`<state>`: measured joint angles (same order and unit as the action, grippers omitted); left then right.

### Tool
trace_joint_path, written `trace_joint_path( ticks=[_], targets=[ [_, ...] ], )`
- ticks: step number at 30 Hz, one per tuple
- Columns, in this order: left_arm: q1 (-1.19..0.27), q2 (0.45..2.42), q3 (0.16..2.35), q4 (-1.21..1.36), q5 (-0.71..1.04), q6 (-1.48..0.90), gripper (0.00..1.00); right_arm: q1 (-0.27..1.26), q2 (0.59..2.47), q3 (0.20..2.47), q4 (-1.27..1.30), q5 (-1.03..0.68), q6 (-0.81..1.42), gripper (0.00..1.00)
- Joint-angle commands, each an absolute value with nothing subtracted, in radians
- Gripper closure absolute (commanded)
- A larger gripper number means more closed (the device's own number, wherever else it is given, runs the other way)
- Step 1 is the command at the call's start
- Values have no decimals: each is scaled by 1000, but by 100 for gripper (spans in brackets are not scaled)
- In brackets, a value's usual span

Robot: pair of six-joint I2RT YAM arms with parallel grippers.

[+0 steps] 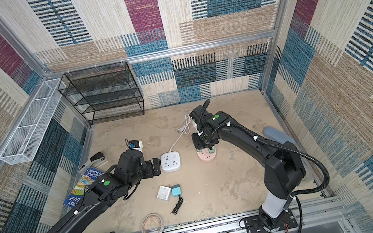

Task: Insert the plug
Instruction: 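Carry the mint-green plug over the pink round power strip with the right gripper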

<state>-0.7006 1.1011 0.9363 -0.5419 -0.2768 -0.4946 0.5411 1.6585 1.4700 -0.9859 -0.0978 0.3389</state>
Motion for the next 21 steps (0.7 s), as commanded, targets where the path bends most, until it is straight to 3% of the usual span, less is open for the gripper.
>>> trace_joint_path(
  ticks=[1, 21],
  targets=[
    [-699, 1106, 926, -507, -241, -515, 0, 542, 1676, 1459, -971, -81, 318, 100],
    [-695, 1120, 907, -484, -227, -517, 0, 539, 1770, 1466, -961, -17, 305, 100]
  ],
)
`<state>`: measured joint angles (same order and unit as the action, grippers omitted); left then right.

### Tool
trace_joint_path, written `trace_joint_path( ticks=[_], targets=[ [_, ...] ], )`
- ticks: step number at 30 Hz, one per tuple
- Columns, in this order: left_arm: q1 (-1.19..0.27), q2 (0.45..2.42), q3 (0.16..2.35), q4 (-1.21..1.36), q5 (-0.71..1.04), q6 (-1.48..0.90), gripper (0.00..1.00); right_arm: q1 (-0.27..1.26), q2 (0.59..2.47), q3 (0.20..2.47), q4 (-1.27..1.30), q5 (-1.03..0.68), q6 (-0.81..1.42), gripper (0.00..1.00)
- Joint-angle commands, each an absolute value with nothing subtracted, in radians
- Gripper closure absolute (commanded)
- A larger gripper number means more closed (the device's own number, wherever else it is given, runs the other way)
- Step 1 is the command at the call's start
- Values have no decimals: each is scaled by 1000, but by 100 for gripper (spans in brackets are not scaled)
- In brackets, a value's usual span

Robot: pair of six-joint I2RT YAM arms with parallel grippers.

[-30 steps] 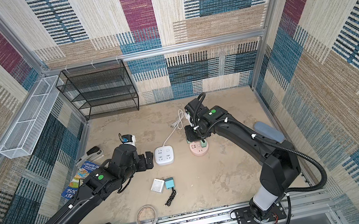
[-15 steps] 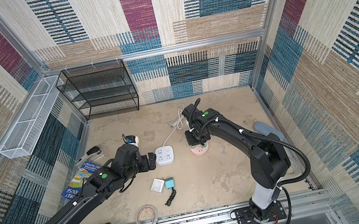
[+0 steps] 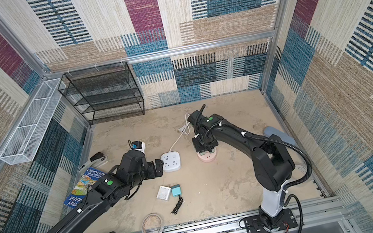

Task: Insert the plug
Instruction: 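Carry the mint-green plug over the pink round power strip with the right gripper, then lower and press the mint-green plug into a strip socket beside the other plugs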

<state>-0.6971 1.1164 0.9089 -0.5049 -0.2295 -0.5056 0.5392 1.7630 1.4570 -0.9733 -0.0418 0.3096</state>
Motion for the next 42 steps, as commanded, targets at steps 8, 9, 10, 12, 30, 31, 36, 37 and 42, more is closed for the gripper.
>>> trace_joint_path(
  ticks=[8, 9, 10, 12, 30, 31, 36, 37, 42],
  targets=[
    [-689, 1133, 908, -477, -218, -509, 0, 532, 1796, 1470, -951, -18, 307, 100],
    [-689, 1135, 910, -477, -217, -509, 0, 531, 1799, 1471, -951, -18, 305, 100],
    [-688, 1136, 909, -476, -216, -508, 0, 529, 1801, 1470, -950, -17, 304, 100],
    [-686, 1138, 909, -476, -215, -508, 0, 528, 1804, 1470, -948, -19, 305, 100],
    [-669, 1143, 891, -465, -209, -509, 0, 516, 1837, 1466, -931, -25, 308, 100],
    [-667, 1143, 890, -463, -209, -509, 0, 514, 1839, 1466, -931, -26, 308, 100],
    [-662, 1144, 885, -460, -206, -509, 1, 507, 1851, 1465, -925, -35, 304, 100],
    [-661, 1144, 885, -460, -208, -510, 0, 506, 1853, 1465, -925, -34, 303, 100],
    [-657, 1138, 876, -457, -208, -512, 1, 497, 1859, 1466, -923, -42, 300, 100]
  ],
)
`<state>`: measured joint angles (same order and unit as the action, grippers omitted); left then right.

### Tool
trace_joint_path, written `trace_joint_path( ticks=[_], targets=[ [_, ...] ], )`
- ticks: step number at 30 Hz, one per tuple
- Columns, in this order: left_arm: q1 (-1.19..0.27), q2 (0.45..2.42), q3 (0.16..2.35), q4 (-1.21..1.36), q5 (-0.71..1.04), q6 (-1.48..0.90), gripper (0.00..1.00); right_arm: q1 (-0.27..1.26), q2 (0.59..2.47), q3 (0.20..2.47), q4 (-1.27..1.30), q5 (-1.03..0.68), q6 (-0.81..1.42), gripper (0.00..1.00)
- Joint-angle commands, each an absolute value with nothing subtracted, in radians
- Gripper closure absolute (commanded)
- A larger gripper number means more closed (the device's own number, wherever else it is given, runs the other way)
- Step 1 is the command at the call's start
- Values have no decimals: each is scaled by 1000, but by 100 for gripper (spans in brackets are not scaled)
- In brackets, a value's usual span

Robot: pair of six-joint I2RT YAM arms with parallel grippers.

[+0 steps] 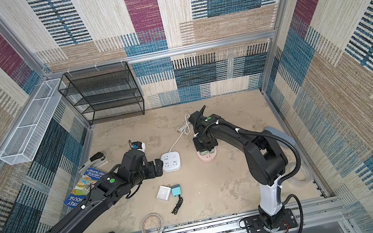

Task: Insert the plug
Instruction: 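Lower and press the mint-green plug into a strip socket beside the other plugs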

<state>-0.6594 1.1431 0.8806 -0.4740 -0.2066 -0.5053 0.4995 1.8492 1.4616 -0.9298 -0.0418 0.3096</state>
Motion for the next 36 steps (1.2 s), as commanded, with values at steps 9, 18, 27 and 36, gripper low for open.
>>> trace_joint_path(
  ticks=[9, 18, 27, 36],
  targets=[
    [-649, 1136, 868, -451, -207, -514, 0, 494, 1876, 1479, -952, -41, 296, 100],
    [-643, 1135, 845, -429, -195, -517, 0, 494, 1920, 1520, -1001, -42, 288, 100],
    [-631, 1135, 826, -412, -189, -515, 0, 495, 1979, 1542, -1027, -42, 286, 100],
    [-622, 1147, 816, -396, -173, -517, 1, 496, 2038, 1546, -1033, -23, 293, 100]
  ],
)
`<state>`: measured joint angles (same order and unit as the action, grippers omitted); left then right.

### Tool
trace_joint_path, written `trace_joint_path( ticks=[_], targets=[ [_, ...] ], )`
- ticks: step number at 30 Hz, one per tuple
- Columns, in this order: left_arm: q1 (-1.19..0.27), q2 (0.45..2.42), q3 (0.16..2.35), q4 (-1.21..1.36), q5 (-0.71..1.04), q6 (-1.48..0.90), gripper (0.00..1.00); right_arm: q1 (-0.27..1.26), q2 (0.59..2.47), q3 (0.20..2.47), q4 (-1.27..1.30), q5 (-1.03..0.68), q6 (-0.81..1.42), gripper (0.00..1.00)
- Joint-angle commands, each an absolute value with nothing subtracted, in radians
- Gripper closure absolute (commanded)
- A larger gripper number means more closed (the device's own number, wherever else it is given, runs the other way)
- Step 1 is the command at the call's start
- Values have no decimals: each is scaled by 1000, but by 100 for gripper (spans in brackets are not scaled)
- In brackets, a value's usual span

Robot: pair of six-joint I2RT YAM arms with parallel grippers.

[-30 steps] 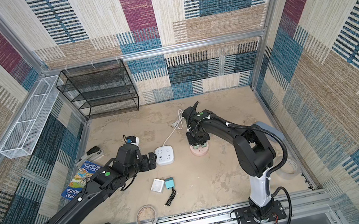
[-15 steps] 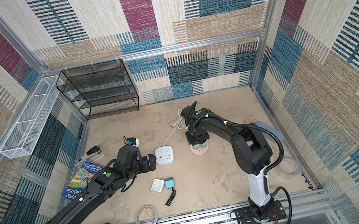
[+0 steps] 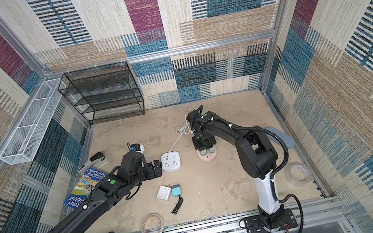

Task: Insert the plug
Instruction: 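Lower and press the mint-green plug into a strip socket beside the other plugs, then open the right gripper and lift it off the seated plug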

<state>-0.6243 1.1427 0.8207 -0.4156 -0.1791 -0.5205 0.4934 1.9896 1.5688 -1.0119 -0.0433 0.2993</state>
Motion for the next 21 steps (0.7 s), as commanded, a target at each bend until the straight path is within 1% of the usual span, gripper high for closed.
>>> trace_joint_path(
  ticks=[1, 14, 21],
  targets=[
    [-620, 1149, 816, -396, -170, -517, 0, 497, 2045, 1546, -1036, -16, 295, 100],
    [-606, 1166, 821, -387, -147, -514, 0, 524, 2099, 1537, -1055, 65, 333, 100],
    [-600, 1160, 820, -391, -135, -515, 0, 525, 2058, 1546, -1034, 32, 341, 100]
  ],
)
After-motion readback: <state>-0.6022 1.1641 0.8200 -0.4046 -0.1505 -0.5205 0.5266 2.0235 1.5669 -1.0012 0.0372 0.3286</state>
